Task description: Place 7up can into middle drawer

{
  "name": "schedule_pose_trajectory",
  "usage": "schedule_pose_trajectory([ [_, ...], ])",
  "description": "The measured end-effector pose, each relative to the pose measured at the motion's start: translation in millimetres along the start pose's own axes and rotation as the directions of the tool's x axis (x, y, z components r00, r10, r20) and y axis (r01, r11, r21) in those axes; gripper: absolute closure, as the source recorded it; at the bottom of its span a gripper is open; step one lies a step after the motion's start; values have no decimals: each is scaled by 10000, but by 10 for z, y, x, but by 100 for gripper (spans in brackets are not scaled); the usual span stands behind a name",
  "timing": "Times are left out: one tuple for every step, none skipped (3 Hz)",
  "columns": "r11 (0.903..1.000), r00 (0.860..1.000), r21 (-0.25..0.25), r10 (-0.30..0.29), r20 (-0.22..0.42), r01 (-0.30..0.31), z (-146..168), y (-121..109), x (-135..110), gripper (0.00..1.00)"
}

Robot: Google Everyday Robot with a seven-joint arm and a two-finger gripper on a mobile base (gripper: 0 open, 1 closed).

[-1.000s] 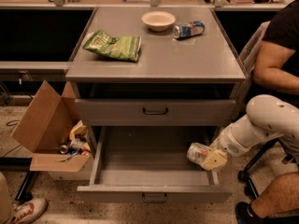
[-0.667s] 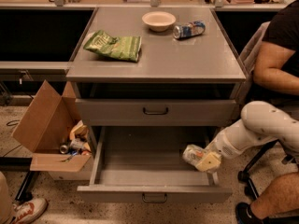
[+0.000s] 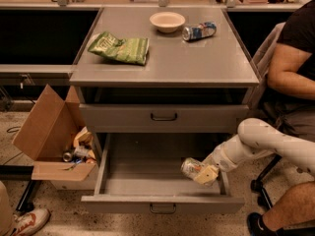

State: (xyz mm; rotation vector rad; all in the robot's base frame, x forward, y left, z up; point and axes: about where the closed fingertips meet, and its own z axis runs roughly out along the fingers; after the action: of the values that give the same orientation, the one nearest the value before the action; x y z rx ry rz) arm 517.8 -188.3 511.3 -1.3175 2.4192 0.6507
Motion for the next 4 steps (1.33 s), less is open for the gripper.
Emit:
schedule_pose_trajectory([
  [9998, 9999, -169, 119, 91, -117, 392, -100, 48, 100],
  [9990, 9987, 52, 435, 261, -436, 713, -276, 30, 96],
  [9976, 9968, 287, 611, 523, -626, 799, -383, -14, 73],
  [9956, 9940, 421, 810, 736, -842, 850, -462, -37, 42],
])
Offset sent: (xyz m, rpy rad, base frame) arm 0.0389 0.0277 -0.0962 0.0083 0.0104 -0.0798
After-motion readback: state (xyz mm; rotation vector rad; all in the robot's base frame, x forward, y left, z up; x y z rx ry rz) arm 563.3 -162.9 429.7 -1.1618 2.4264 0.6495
